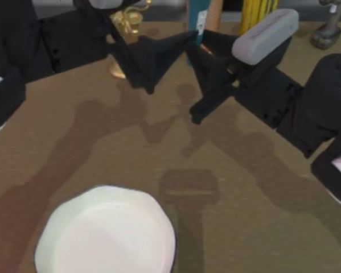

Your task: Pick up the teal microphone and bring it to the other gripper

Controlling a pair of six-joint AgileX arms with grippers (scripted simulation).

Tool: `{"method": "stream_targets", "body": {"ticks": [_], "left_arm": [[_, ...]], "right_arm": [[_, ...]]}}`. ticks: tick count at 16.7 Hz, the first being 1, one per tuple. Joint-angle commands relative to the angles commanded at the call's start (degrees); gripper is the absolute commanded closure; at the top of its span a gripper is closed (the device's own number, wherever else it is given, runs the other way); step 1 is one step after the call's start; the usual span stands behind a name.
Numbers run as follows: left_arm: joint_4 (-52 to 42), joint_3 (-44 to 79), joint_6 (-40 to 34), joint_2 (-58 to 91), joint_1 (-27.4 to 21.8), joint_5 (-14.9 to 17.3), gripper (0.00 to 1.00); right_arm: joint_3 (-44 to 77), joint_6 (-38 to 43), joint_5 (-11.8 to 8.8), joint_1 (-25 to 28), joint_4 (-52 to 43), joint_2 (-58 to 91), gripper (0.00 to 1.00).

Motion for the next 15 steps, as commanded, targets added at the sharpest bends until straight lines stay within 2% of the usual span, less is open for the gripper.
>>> {"method": "stream_targets", "body": {"ticks": [4,9,15], "left_arm": [[1.6,5.5,-0.3,6.9,-5.0,-4.9,0.0],[1.8,6.3,-0.3,7.8,-5.7,-5.6,0.0],[1.8,6.3,-0.3,7.8,-5.7,-5.6,0.45]], "right_arm": [[0.0,0.0,0.0,0.0,0.0,0.0,1.0],[0.0,0.0,0.0,0.0,0.0,0.0,1.0],[0.0,0.0,0.0,0.0,0.0,0.0,1.0]]}}
